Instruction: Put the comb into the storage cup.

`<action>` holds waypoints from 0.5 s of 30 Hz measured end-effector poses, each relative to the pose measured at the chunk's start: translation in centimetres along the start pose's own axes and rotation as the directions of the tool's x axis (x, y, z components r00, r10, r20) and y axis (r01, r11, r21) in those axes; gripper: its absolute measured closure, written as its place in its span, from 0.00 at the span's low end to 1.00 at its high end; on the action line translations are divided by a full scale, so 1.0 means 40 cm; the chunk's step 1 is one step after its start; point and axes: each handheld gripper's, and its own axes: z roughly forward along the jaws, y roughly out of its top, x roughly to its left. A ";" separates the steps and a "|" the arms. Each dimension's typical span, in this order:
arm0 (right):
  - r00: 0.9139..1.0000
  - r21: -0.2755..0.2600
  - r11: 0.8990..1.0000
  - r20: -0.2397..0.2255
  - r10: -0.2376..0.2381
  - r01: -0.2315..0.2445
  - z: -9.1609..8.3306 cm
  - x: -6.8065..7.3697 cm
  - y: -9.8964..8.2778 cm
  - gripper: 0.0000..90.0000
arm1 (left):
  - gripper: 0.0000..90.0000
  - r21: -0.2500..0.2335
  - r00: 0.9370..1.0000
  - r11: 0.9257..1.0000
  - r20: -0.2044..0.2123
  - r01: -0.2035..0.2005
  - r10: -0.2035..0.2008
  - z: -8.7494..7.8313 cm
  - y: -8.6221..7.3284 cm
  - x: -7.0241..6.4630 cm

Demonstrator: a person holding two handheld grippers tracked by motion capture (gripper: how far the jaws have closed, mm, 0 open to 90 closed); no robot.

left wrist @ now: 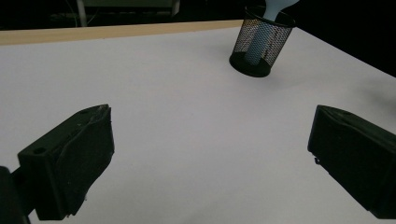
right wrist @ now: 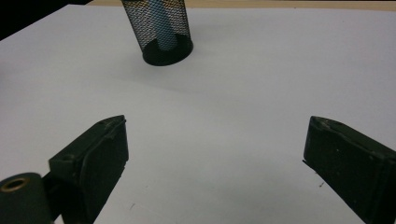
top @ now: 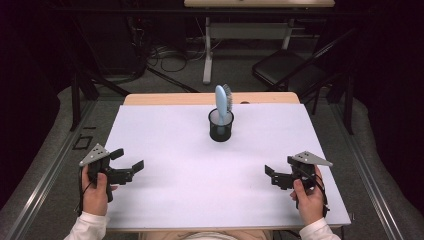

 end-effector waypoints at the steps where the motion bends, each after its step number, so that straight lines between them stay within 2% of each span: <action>1: 1.000 -0.005 1.000 0.009 -0.001 0.001 -0.001 -0.003 -0.002 0.07 | 0.01 -0.002 1.000 1.000 0.001 0.002 -0.002 0.000 -0.003 0.004; 4: 0.999 -0.031 0.999 0.036 -0.010 0.011 -0.004 -0.012 -0.011 0.07 | 0.01 -0.009 1.000 1.000 -0.006 0.005 -0.005 -0.002 -0.012 0.010; 9: 0.998 -0.062 0.998 0.058 0.006 -0.003 -0.009 -0.029 -0.025 0.07 | 0.01 -0.009 1.000 1.000 -0.023 0.000 0.000 -0.005 -0.024 0.022; 11: 0.998 -0.058 0.998 0.069 0.011 -0.007 -0.009 -0.036 -0.030 0.07 | 0.01 -0.009 1.000 1.000 -0.026 0.007 -0.008 -0.003 -0.029 0.029; 15: 0.996 -0.059 0.998 0.084 0.029 -0.024 -0.003 -0.048 -0.041 0.07 | 0.01 -0.014 1.000 1.000 -0.025 -0.005 0.004 0.000 -0.038 0.035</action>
